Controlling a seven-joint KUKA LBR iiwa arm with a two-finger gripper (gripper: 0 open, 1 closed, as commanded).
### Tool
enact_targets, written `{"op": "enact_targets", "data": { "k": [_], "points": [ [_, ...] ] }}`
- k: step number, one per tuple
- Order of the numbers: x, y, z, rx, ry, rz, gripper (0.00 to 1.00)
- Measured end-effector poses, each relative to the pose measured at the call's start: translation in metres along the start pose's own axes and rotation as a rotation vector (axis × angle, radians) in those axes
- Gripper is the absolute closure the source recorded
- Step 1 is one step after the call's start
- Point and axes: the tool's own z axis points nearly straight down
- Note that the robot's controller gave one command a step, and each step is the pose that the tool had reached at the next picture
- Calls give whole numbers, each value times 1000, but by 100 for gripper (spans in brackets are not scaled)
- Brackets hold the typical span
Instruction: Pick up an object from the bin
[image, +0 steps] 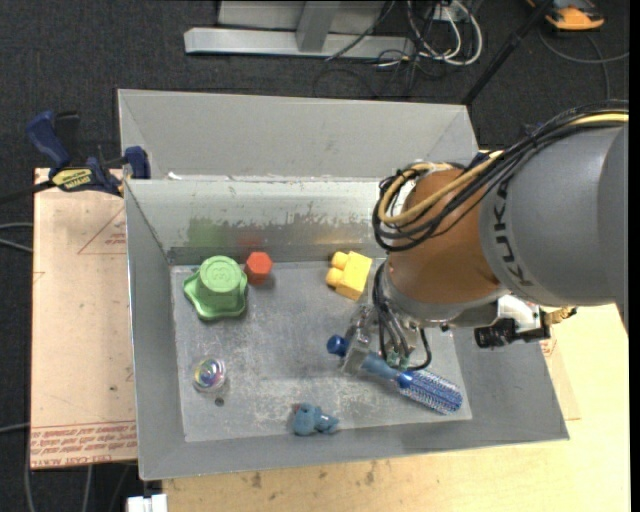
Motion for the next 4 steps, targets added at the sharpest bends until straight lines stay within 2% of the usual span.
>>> {"op": "enact_targets", "data": {
  "k": [1, 2, 3, 4],
  "points": [
    [1, 0, 1, 1, 2, 1, 0],
    [-19, 8, 90, 4, 7, -104, 0],
    [-21, 9, 86, 1, 3, -103, 100],
    [-11, 9, 0, -2, -4, -146, 100]
  ]
}}
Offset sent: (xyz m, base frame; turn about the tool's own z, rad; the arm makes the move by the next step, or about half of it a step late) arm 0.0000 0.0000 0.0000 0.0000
